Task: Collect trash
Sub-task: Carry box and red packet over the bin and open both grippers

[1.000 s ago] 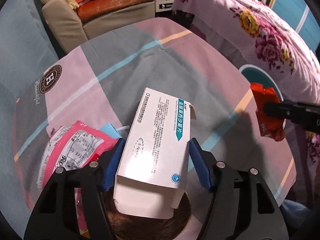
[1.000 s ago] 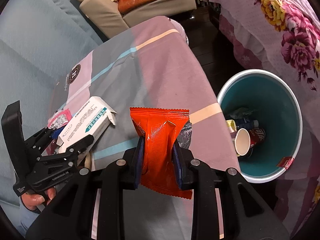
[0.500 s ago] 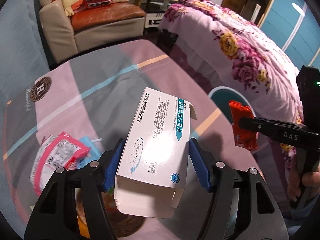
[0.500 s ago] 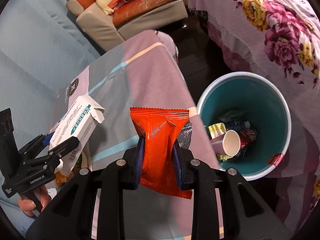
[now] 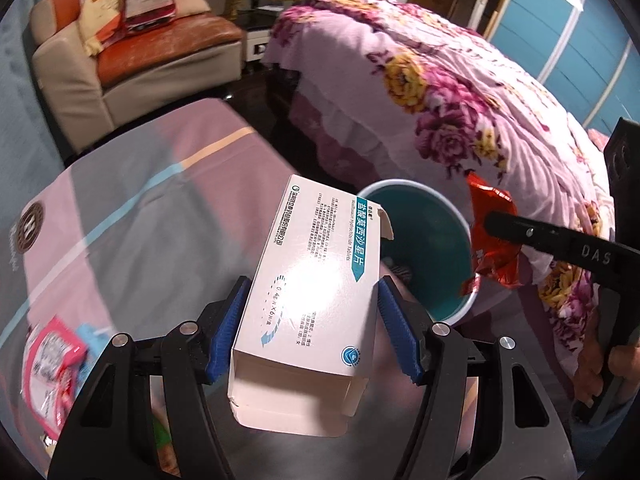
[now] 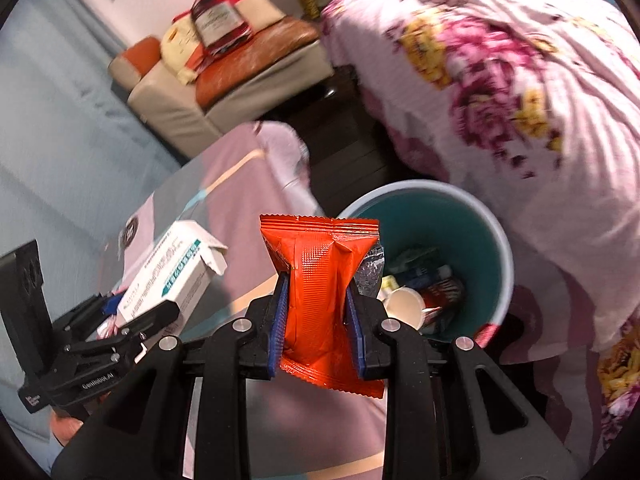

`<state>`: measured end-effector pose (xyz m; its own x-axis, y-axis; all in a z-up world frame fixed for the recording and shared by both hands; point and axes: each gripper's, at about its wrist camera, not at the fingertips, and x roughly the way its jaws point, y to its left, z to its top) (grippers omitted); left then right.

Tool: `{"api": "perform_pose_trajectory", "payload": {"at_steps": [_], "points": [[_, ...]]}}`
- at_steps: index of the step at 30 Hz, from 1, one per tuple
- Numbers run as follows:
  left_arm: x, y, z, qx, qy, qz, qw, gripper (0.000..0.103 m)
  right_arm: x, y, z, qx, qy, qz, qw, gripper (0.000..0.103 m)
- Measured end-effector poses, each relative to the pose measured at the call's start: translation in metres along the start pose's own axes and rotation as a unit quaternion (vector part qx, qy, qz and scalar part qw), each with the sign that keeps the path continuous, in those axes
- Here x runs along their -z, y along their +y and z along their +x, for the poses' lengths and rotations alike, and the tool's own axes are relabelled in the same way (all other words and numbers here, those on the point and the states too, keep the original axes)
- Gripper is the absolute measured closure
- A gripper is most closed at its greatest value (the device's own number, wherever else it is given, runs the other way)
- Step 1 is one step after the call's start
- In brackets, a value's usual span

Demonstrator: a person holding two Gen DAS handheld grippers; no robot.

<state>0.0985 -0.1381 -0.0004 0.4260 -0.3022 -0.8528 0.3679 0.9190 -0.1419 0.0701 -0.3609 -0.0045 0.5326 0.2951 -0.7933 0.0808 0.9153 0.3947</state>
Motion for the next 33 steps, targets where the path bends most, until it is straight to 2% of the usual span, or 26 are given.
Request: {"api": "perform_pose_trajectory", "payload": {"at_steps": [5, 13, 28, 33], "points": [[-0.014, -0.037, 0.020, 0.013, 0.008, 0.027, 0.9995, 0.037, -0.010, -0.037, -0.016, 0.010, -0.021, 0.028, 0.999, 0.078], [-0.031, -0.078, 0.053, 0.021, 0.025, 0.051, 0.9982, 0.037, -0.018, -0.069, -0.019, 0.016, -0.021, 0.045, 0.999, 0.078], [-0.045, -0.097, 0.090, 0.036, 0.051, 0.061, 0.9962, 0.036, -0.032, -0.085, -0.010, 0.033, -0.013, 0.047, 0.998, 0.077], [-0.049, -0.096, 0.091, 0.036, 0.046, 0.060, 0.9965, 0.028, -0.036, -0.084, -0.009, 0.040, -0.014, 0.045, 0.998, 0.077]]}}
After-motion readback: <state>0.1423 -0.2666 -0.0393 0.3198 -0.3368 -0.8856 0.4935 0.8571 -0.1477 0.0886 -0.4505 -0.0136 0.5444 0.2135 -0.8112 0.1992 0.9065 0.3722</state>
